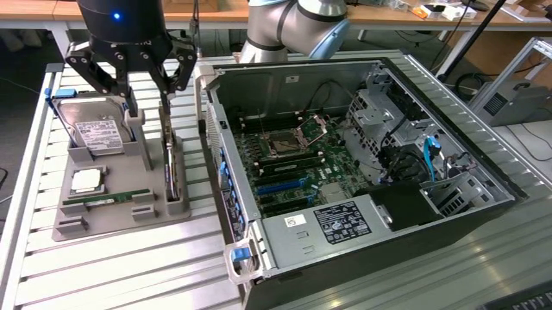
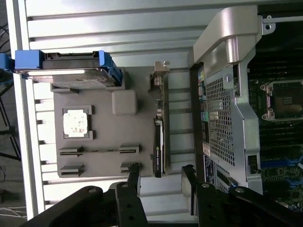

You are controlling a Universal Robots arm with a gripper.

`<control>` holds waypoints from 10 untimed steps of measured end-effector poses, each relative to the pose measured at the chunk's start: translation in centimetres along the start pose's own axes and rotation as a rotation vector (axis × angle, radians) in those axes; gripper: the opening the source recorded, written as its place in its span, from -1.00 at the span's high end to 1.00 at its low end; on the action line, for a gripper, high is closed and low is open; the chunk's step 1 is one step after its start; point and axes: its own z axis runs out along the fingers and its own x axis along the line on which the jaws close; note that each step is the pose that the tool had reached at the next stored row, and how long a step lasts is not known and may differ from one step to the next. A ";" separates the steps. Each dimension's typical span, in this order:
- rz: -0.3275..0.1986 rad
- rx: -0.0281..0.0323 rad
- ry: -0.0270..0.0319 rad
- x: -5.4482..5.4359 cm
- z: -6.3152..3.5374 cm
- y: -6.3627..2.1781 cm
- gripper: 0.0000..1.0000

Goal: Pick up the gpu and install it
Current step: 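Pick up the gpu and move the gpu toward the slot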

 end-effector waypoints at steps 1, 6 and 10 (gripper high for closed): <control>0.000 -0.0001 0.0000 0.0 0.04 0.00 0.04; 0.000 0.0000 0.0000 0.0 0.29 -0.01 0.04; 0.000 0.0000 0.0000 0.0 0.52 -0.02 0.04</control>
